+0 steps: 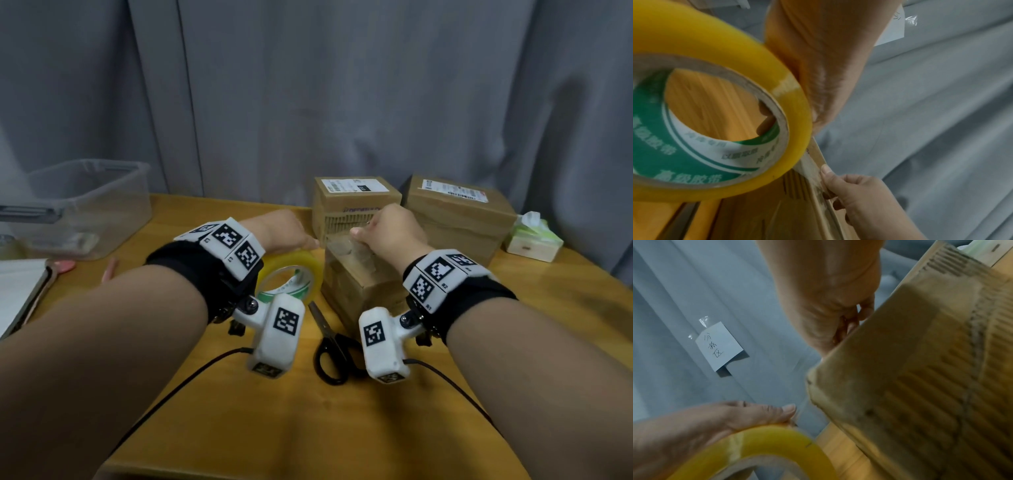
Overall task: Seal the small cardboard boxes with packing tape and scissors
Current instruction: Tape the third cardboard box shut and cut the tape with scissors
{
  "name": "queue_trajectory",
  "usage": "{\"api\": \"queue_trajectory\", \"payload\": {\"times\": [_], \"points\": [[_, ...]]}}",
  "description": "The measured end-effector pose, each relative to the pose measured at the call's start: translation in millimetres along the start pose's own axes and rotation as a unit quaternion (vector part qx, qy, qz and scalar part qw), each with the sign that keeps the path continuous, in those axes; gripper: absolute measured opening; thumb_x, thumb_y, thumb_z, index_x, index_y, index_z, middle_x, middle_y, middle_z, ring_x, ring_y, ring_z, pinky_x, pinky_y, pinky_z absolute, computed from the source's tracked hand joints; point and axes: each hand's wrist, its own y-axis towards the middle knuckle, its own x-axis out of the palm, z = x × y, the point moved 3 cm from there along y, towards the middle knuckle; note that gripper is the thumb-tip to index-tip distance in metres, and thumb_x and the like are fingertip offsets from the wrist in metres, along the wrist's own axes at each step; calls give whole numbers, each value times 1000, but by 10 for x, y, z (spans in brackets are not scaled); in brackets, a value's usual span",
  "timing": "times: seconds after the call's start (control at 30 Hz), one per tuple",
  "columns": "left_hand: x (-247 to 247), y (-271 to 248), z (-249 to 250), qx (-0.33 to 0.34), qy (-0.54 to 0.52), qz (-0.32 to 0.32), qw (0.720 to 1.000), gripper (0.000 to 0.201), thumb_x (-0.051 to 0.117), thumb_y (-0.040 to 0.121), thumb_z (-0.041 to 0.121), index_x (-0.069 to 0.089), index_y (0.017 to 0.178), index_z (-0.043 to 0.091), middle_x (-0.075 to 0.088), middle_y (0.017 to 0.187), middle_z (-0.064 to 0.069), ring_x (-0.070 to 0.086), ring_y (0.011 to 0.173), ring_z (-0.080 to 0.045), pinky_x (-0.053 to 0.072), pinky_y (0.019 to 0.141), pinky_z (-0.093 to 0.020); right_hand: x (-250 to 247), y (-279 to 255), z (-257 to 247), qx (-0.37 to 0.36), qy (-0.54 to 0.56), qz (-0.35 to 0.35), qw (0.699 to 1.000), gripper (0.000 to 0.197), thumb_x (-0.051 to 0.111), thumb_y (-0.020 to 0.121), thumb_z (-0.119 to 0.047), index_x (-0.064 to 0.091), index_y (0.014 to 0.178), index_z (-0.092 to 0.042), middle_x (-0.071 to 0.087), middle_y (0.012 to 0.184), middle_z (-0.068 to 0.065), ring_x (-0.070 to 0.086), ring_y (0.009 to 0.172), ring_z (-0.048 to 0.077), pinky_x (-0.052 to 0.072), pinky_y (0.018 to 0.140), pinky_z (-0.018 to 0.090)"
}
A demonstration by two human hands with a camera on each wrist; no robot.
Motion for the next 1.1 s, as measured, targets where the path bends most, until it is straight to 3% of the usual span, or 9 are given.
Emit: {"api": "queue_trajectory", "payload": {"times": [0.13,0.23,0.37,0.47,0.6,0.7,0.87,0.97,1.1], "points": [[27,115,10,-21,24,-3,999,46,61,89,42,64,110,1,65,109,-13,58,97,-26,38,75,-28,-1,-1,4,-24,-46,14,999,34,65,85,-47,66,95,-14,66,95,4,63,90,27,52,80,37],[47,177,28,-30,41,-3,999,48,60,88,47,63,112,5,59,93,-9,53,87,-23,37,75,-29,31,-21,-32,-62,-101,26,993,32,65,85,-46,59,91,-15,64,94,4,63,92,27,52,81,39],[76,247,53,-33,40,-2,999,47,62,87,48,63,107,6,49,81,-3,47,76,-18,37,74,-29,-43,17,169,3,-49,30,998,67,71,80,-47,38,127,-12,52,121,10,55,111,31,47,87,42],[86,265,34,-32,33,-4,999,46,62,86,48,63,103,5,48,75,0,46,75,-17,36,73,-29,-103,-13,243,-79,-110,75,988,44,57,92,-32,45,129,-14,47,132,9,45,124,30,36,101,44],[109,325,10,-36,62,-10,997,35,62,85,50,57,74,17,51,78,-3,48,78,-19,37,72,-30,157,-255,0,-298,-127,-172,930,53,23,102,-42,25,151,-22,18,159,-6,12,147,12,-1,117,40],[105,314,-2,-40,53,-3,998,37,63,83,51,55,77,16,53,84,-1,49,80,-19,36,74,-30,170,-235,68,-241,-183,-263,916,61,5,98,-54,2,153,-29,-5,160,-12,-6,147,7,-11,117,42],[90,258,7,-32,24,7,999,44,66,83,48,64,108,12,53,93,-2,49,85,-19,36,76,-29,101,-102,133,-144,-269,-244,920,65,-2,96,-59,-3,153,-29,-8,160,-11,-7,148,15,-16,114,54],[96,246,37,4,15,16,1000,33,67,84,42,64,94,11,52,77,-1,48,73,-17,37,62,-25,98,-126,-53,-151,-184,-193,952,59,4,101,-50,9,154,-24,4,161,-6,-1,148,15,-14,116,50],[38,174,26,71,-11,83,994,24,63,87,32,51,71,18,52,71,2,48,75,-18,33,53,-20,298,-190,-185,-138,-118,-239,954,54,5,102,-44,15,153,-28,8,161,-3,1,148,17,-5,118,47]]}}
